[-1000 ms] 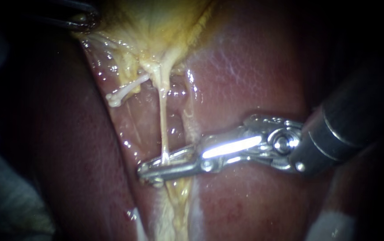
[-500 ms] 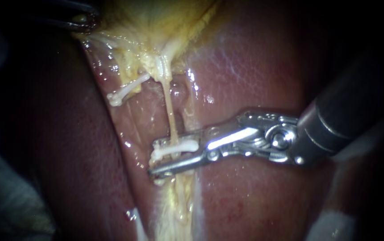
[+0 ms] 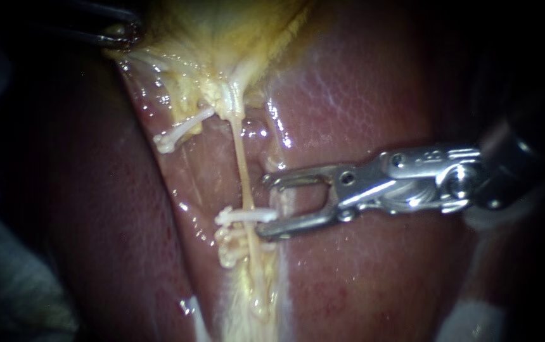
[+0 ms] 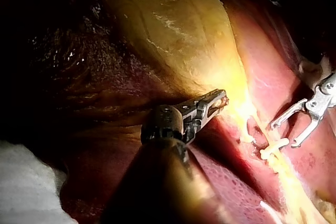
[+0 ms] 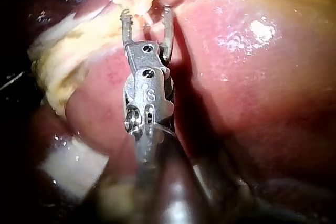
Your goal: Going back first clip right tube
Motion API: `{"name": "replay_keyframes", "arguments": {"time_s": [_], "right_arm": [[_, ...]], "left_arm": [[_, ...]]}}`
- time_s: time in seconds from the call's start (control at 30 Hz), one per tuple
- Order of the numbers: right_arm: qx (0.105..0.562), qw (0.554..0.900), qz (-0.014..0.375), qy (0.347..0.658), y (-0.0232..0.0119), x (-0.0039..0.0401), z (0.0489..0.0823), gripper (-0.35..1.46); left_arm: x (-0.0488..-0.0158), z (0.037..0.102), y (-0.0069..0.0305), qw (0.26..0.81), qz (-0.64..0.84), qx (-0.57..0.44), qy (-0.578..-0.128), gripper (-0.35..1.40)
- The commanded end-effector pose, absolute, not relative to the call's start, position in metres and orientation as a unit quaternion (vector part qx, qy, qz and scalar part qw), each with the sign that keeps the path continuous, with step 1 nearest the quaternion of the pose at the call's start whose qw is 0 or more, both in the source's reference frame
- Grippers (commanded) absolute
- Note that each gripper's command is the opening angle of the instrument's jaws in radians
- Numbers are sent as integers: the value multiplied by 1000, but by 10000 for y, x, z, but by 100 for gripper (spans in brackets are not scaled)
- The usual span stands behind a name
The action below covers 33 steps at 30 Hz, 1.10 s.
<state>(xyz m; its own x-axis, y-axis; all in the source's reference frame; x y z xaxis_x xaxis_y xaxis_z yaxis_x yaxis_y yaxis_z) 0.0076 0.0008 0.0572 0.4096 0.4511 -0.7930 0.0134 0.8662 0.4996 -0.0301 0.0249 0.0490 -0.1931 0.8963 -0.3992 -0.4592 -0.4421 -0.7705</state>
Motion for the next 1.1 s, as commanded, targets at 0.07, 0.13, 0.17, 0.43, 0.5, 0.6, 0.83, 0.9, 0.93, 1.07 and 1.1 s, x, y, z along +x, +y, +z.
{"name": "replay_keyframes", "arguments": {"time_s": [0.07,0.13,0.17,0.43,0.5,0.6,0.83,0.9,0.93,1.07,1.1], "right_arm": [[205,824,115,516,7,64,556,49],[186,839,100,502,6,54,542,50],[179,844,95,497,5,50,538,50],[144,857,98,484,11,25,522,50],[143,859,99,482,14,20,522,50],[145,859,104,480,16,15,522,50],[146,859,102,481,15,13,521,50],[148,858,101,481,15,13,521,50],[148,858,101,481,15,13,520,50],[148,858,101,481,14,12,520,50],[148,858,101,481,14,12,520,50]], "left_arm": [[-301,491,248,464,730,-434,-252,-35],[-301,491,248,464,730,-434,-252,-35],[-301,491,248,464,730,-434,-252,-35],[-308,500,241,463,731,-435,-249,-35],[-315,509,235,461,731,-437,-250,-35],[-326,524,227,456,735,-434,-253,-35],[-356,559,214,446,741,-429,-262,-35],[-359,564,213,445,741,-429,-262,-35],[-360,566,212,445,742,-428,-262,-35],[-357,568,215,443,742,-428,-263,-35],[-356,568,215,443,742,-429,-263,-35]]}}
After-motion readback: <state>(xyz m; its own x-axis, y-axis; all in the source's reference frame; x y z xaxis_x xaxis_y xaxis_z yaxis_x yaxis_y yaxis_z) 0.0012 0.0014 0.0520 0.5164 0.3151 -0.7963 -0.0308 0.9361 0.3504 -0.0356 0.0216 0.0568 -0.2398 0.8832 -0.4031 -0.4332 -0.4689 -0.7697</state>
